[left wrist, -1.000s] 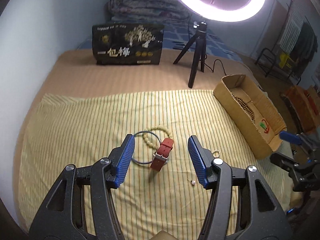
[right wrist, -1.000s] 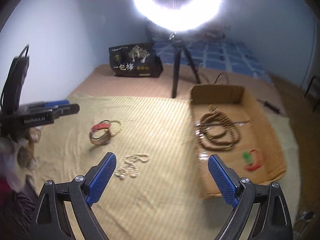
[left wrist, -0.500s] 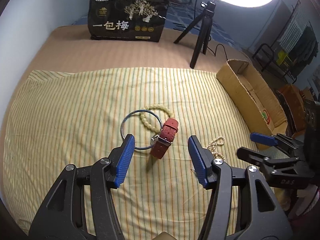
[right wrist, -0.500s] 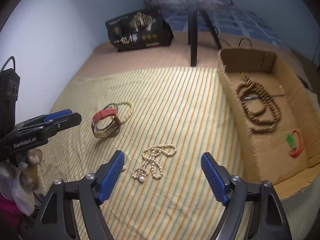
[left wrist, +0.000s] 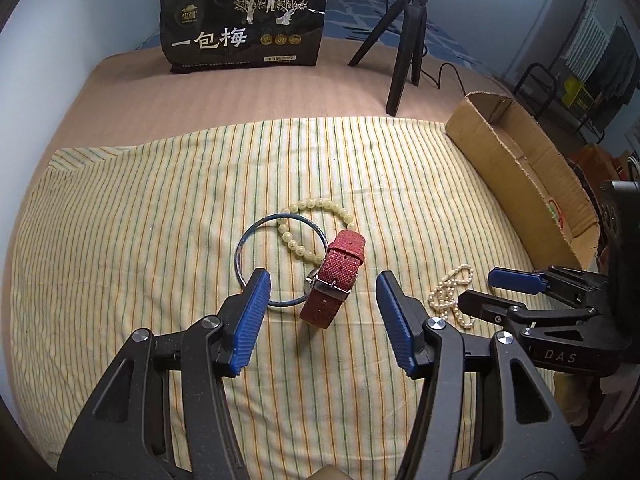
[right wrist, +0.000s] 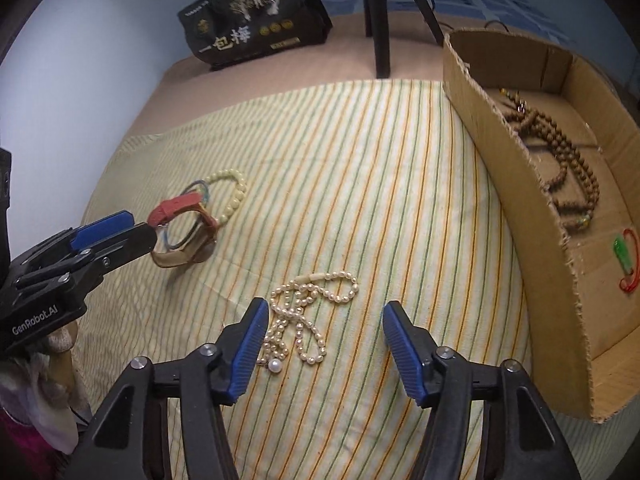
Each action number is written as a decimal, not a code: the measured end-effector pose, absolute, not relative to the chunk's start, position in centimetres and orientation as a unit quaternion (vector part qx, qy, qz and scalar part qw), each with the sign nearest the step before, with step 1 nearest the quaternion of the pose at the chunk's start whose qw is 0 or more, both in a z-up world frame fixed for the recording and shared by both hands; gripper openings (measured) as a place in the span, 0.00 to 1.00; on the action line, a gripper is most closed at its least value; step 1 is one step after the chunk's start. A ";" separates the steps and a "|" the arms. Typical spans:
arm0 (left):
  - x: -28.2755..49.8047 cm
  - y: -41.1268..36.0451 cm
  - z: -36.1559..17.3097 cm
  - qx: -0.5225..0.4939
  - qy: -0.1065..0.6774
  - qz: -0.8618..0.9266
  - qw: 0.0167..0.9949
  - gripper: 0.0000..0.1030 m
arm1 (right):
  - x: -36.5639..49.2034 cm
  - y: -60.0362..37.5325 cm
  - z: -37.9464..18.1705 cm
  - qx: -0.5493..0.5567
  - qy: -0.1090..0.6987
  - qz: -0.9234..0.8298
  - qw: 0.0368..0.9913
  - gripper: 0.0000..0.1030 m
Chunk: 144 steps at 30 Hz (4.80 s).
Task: Organize jewelry
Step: 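Move the left tool to the red watch while the right tool reaches the pearl necklace, then close the left tool on the red watch strap while the right tool grips the pearls, then carry the watch and pearls into the cardboard box and open both tools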
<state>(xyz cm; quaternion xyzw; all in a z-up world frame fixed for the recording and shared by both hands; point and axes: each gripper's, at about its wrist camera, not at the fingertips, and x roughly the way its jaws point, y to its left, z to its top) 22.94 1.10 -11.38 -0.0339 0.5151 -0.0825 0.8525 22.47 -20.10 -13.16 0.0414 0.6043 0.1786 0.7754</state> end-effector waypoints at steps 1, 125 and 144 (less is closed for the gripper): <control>23.0 1.0 -11.4 -0.034 0.515 -0.082 0.852 0.55 | 22.5 -20.1 -13.3 0.045 0.606 0.180 0.773 0.58; 24.2 -23.6 -8.9 0.017 0.463 -0.262 0.846 0.15 | 22.6 -41.1 -5.9 0.066 0.502 0.010 0.862 0.05; 23.5 -22.6 -7.9 0.019 0.455 -0.251 0.854 0.37 | 22.1 -41.5 -4.9 0.061 0.484 -0.019 0.873 0.51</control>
